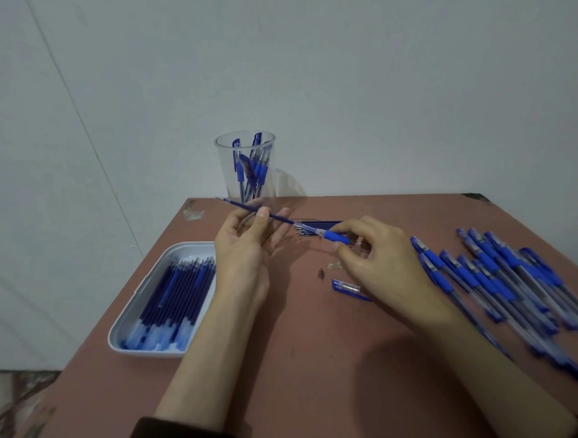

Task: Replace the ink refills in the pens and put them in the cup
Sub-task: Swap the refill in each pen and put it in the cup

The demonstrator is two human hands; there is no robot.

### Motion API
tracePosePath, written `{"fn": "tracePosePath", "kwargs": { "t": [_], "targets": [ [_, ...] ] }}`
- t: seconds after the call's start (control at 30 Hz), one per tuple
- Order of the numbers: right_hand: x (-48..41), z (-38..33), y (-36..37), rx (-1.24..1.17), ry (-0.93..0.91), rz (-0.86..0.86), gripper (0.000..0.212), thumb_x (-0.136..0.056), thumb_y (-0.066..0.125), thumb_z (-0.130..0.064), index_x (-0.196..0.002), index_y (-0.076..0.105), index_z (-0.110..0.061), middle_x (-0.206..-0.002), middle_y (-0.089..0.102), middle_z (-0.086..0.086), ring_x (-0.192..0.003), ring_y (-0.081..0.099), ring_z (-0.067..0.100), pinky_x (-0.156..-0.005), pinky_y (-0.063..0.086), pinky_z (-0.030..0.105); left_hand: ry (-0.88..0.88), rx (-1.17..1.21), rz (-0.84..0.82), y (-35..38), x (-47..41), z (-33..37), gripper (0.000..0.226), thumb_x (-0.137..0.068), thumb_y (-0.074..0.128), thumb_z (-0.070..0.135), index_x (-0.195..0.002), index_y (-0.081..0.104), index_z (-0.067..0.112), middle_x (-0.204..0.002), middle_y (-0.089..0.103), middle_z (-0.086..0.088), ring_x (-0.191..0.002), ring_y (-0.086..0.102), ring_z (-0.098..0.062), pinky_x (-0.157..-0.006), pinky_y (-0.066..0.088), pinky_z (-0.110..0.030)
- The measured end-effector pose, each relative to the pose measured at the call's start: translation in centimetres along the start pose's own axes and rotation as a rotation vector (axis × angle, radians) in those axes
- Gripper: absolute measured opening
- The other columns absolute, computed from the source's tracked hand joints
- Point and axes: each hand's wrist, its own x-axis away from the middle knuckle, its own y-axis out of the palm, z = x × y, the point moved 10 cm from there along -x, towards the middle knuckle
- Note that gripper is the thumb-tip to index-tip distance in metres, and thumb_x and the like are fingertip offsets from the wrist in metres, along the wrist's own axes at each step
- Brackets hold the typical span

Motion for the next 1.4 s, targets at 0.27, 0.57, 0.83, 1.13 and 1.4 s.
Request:
{"fn": "tracePosePath", "kwargs": {
  "t": [0.27, 0.57, 0.83, 1.13, 1.4],
  "targets": [
    [0.2, -0.8, 0.3, 0.011, -0.013, -0.065, 0.015, -0.090, 0.062, -0.029, -0.103, 0.068, -0.030, -0.087, 0.060, -0.011, -0.075, 0.050, 0.001, -0.069, 0.039, 0.017, -0.054, -0.095, -0.062, 0.7, 0.4, -1.3, 0.010, -0.092, 0.053, -0.002, -0.098, 0.058, 0.004, -0.077, 0.065, -0.003, -0.078, 0.071, -0.018, -0.081, 0.058, -0.032],
    [-0.3, 1.3, 0.2, -0.523, 0.211, -0.009, 0.015, -0.090, 0.061, -0.016, -0.095, 0.071, -0.025, -0.066, 0.063, -0.017, -0.061, 0.053, -0.001, -0.062, 0.041, 0.018, -0.032, -0.480, -0.238, 2.1, 1.0, -2.1, 0.021, -0.088, 0.062, 0.004, -0.098, 0.068, 0.021, -0.087, 0.072, 0.004, -0.076, 0.066, 0.001, -0.075, 0.054, -0.016],
    [-0.4, 3.0, 0.3, -1.022, 0.435, 0.000, 0.019, -0.094, 0.052, -0.009, -0.098, 0.070, -0.011, -0.069, 0.062, 0.004, -0.053, 0.049, 0.012, -0.053, 0.040, 0.025, 0.037, -1.199, -0.440, 2.4, 1.6, -3.9, 0.023, -0.083, 0.071, 0.019, -0.104, 0.072, 0.026, -0.081, 0.066, 0.018, -0.077, 0.061, 0.005, -0.073, 0.045, -0.005],
    [-0.3, 3.1, 0.4, -0.996, 0.437, -0.015, 0.019, -0.093, 0.053, -0.011, -0.096, 0.071, -0.014, -0.068, 0.062, 0.003, -0.053, 0.049, 0.011, -0.052, 0.039, 0.024, 0.124, -1.329, -0.492, 2.9, 1.9, -3.8, 0.012, -0.085, 0.070, 0.021, -0.093, 0.074, 0.028, -0.078, 0.066, 0.017, -0.072, 0.058, 0.006, -0.064, 0.040, -0.001],
    [-0.4, 2.0, -0.3, -0.464, 0.230, 0.003, 0.026, -0.086, 0.063, -0.011, -0.077, 0.067, -0.035, -0.059, 0.059, -0.010, -0.054, 0.049, 0.004, -0.058, 0.042, 0.022, -0.125, -0.420, -0.170, 0.7, 0.6, -2.4, 0.011, -0.085, 0.066, 0.006, -0.090, 0.071, 0.014, -0.080, 0.067, -0.001, -0.073, 0.063, -0.008, -0.065, 0.052, -0.016]
  ]
}}
